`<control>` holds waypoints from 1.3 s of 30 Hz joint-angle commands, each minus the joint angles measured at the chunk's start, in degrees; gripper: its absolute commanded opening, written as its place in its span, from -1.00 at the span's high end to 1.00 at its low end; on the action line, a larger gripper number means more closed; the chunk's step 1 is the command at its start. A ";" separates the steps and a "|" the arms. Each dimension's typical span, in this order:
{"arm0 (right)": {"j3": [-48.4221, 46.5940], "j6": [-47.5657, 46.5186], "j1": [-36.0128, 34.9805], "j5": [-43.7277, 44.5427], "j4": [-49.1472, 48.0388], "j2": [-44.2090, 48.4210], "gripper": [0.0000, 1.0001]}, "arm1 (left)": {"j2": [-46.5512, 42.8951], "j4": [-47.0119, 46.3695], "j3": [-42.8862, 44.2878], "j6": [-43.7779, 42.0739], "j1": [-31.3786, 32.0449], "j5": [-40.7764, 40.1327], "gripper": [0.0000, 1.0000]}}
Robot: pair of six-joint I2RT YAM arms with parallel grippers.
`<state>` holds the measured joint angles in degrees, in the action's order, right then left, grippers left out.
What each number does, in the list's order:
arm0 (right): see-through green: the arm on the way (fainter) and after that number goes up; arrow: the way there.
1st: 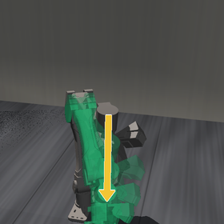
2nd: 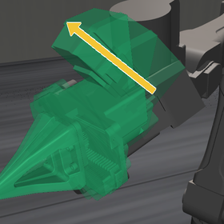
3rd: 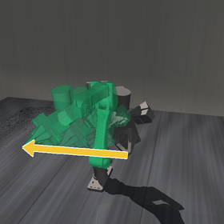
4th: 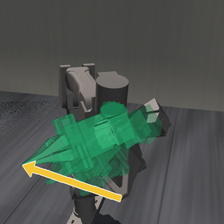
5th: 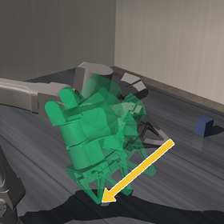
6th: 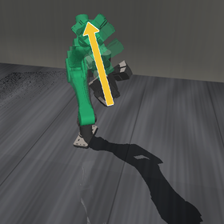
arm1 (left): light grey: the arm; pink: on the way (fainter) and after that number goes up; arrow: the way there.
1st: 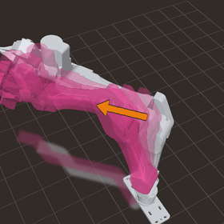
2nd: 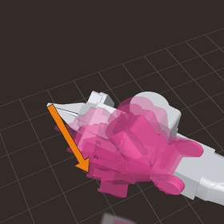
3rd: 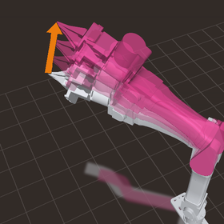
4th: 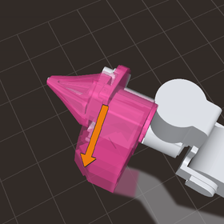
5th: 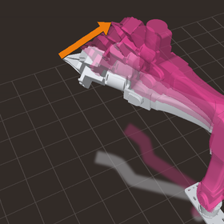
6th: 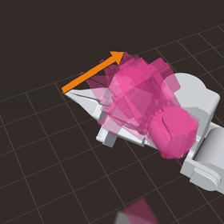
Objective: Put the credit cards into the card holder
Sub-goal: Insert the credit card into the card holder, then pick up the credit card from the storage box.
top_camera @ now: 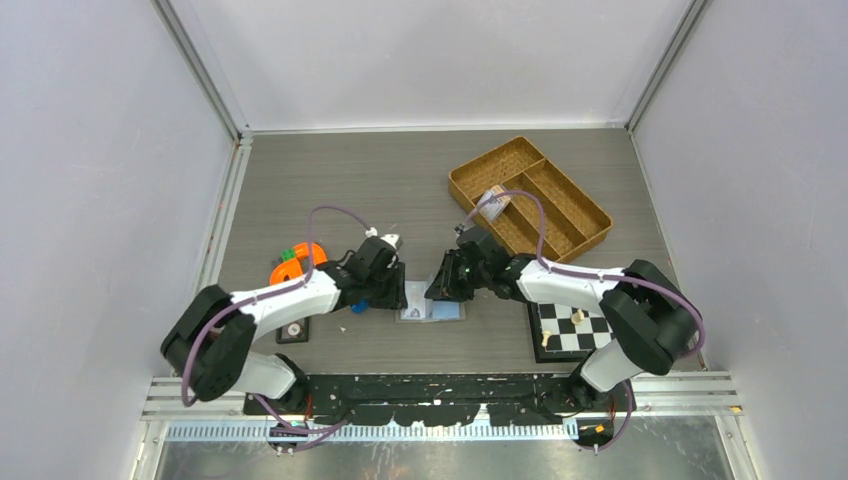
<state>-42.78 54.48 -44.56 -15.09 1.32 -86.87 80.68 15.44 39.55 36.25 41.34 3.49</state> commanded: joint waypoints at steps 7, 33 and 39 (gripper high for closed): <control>-8.83 -1.62 -3.33 -0.04 -3.96 -7.29 0.40 | -19.15 9.34 -3.62 -0.52 -2.92 -5.84 0.13; -33.09 -33.63 7.35 17.76 32.07 -1.42 -0.60 | -20.77 26.15 16.42 -12.38 -16.96 11.74 -0.24; -40.55 -48.10 16.78 20.40 38.14 -5.63 -0.78 | -15.55 29.68 24.39 -20.07 -21.01 12.41 -0.53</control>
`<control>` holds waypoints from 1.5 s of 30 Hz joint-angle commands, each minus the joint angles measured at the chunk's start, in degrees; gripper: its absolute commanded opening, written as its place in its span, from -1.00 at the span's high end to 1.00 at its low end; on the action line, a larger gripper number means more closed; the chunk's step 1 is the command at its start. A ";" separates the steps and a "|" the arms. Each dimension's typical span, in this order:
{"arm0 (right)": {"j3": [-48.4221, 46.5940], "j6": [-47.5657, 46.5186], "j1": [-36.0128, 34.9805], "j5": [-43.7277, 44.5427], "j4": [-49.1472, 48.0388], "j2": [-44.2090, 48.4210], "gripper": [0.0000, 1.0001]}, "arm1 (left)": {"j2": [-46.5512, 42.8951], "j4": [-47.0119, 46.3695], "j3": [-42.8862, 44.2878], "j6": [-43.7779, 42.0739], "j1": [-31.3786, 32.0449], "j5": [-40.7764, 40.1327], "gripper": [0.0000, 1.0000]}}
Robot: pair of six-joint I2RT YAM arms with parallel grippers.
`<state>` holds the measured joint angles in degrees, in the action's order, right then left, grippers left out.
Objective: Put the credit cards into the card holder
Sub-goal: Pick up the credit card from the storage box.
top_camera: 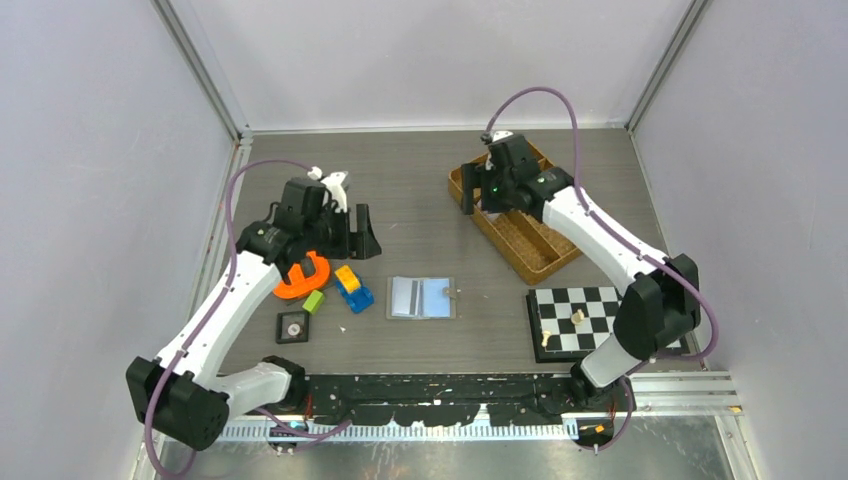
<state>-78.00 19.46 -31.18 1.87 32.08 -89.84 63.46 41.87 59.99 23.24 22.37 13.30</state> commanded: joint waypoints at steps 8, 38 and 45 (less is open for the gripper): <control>-16.10 -25.36 11.03 -4.79 12.58 -16.10 -0.83 | 4.08 -1.53 1.51 -9.87 -3.37 -1.00 -0.81; -30.13 -31.63 14.55 5.10 19.62 -28.58 -0.24 | 7.28 -2.92 0.11 -10.15 -6.02 2.29 -0.87; -30.70 -31.51 14.62 5.24 20.37 -29.30 0.05 | 7.28 -2.83 0.10 -10.17 -6.11 2.65 -0.87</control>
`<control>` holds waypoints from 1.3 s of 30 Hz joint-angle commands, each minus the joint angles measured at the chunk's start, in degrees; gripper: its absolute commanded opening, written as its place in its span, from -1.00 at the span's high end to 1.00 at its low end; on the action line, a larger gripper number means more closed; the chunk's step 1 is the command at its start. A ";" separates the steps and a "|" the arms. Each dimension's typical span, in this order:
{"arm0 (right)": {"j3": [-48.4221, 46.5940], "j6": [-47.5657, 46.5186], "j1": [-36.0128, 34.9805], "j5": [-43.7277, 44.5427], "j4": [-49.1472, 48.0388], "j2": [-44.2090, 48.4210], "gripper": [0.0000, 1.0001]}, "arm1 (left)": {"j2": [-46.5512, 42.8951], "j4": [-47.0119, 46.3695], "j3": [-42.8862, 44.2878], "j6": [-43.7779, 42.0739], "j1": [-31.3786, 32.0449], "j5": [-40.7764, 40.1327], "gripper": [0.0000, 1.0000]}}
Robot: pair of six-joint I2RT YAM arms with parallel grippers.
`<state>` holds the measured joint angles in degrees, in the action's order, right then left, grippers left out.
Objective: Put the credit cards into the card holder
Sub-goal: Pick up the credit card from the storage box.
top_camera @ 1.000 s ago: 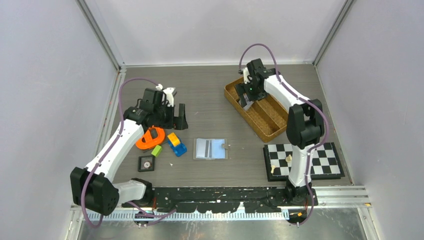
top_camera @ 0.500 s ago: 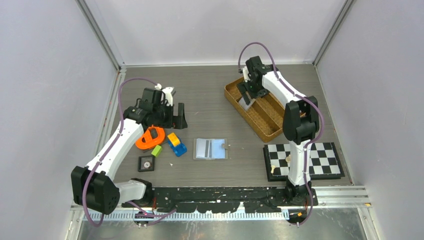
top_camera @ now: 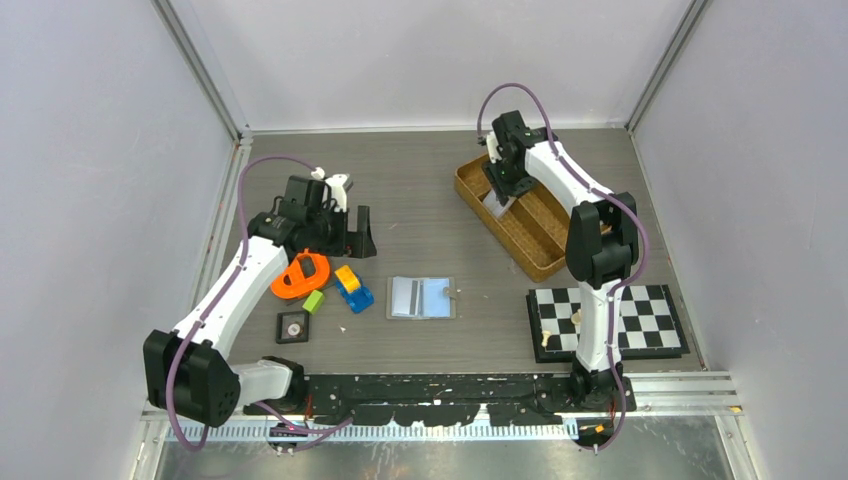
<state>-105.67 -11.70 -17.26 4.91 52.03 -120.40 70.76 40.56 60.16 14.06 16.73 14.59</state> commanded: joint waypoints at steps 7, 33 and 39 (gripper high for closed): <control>-3.82 0.15 0.68 1.94 0.58 1.79 0.26 | 0.27 -1.55 -0.13 -0.75 -0.47 2.00 -0.87; -5.07 1.07 -0.25 -4.12 3.09 0.97 0.70 | 1.13 -1.40 -0.15 -0.62 -0.43 2.85 -0.87; -5.45 1.07 -0.41 -6.55 3.51 0.36 0.71 | 1.15 -1.30 -0.15 -0.62 -0.55 2.99 -0.87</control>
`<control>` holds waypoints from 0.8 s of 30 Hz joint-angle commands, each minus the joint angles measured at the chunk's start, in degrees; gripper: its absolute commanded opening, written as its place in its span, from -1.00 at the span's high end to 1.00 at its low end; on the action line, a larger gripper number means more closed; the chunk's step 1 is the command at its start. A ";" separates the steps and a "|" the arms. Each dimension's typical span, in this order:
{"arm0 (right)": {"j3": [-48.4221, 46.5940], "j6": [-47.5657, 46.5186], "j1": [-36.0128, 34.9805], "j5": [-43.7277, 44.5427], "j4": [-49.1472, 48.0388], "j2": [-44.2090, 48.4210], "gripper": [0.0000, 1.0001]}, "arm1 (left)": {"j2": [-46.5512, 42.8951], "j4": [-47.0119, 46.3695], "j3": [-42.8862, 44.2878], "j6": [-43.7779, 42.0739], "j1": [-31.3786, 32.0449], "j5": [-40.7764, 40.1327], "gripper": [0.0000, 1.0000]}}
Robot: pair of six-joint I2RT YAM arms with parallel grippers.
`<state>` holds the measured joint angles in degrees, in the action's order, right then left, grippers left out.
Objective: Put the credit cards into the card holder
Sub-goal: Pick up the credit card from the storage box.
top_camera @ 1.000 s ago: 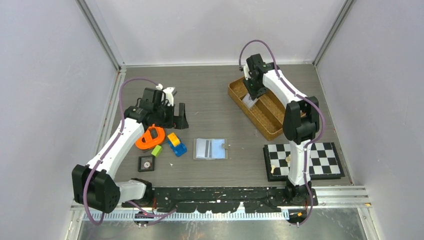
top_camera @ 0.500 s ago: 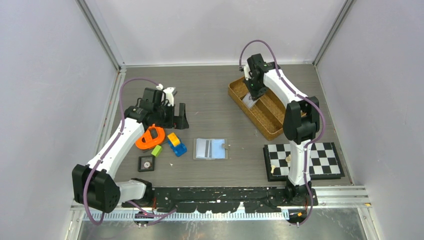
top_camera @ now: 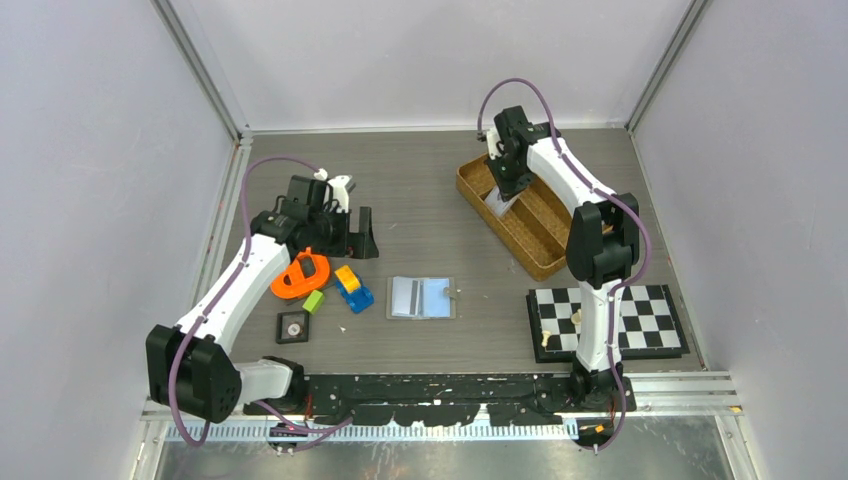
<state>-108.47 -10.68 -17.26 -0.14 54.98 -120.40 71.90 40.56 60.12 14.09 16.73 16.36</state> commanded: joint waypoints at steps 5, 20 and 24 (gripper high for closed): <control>-2.62 0.69 -0.58 -0.38 0.19 0.56 0.72 | -0.15 -1.34 -0.15 -0.71 -0.55 1.17 -0.87; -2.08 1.27 -0.57 3.26 -1.41 0.19 0.57 | -0.27 -1.31 -0.18 -0.73 -0.56 1.30 -0.87; -2.53 1.19 -0.58 2.87 -0.79 -0.48 0.57 | -0.17 -1.28 -0.21 -0.73 -0.56 1.31 -0.87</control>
<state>-108.53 -9.91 -17.52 3.31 54.43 -120.40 71.92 40.56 60.05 14.09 16.56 16.56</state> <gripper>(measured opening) 0.211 0.936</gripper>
